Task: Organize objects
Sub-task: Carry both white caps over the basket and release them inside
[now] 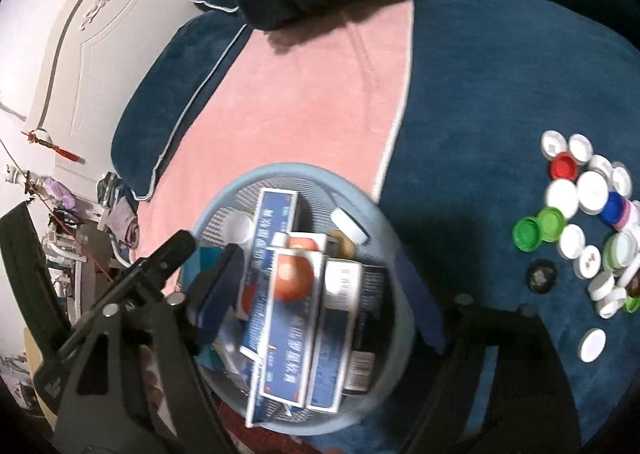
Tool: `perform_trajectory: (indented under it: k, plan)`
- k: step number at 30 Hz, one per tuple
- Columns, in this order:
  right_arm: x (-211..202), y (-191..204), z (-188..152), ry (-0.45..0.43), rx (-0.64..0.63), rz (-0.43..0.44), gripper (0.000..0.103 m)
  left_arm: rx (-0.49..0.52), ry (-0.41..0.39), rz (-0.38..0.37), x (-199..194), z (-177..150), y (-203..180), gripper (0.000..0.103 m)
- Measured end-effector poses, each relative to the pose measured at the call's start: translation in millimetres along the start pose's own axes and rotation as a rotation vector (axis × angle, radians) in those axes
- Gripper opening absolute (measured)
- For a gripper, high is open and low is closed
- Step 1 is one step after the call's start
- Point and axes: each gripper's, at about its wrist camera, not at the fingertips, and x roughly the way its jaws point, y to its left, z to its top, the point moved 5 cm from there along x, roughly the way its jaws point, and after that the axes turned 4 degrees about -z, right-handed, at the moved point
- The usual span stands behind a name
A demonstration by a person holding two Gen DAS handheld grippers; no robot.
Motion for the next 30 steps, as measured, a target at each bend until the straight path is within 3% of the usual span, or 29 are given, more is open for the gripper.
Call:
perform_trajectory:
  k: [3,8,14,30]
  plan:
    - [-1,-2,-5,0.003,-0.036,-0.04,0.097,0.018,0.009,0.026,-2,-7,1,0.098]
    - [-10,6,-19,-0.009,-0.12,-0.065,0.103,0.048,0.016,0.038,-10,-19,-3,0.098]
    - [-20,11,-28,-0.029,-0.185,-0.086,0.103,0.078,0.013,0.035,-24,-31,-7,0.098]
    - [-29,11,-29,-0.031,-0.198,-0.079,0.103,0.087,0.021,0.032,-25,-34,-17,0.098]
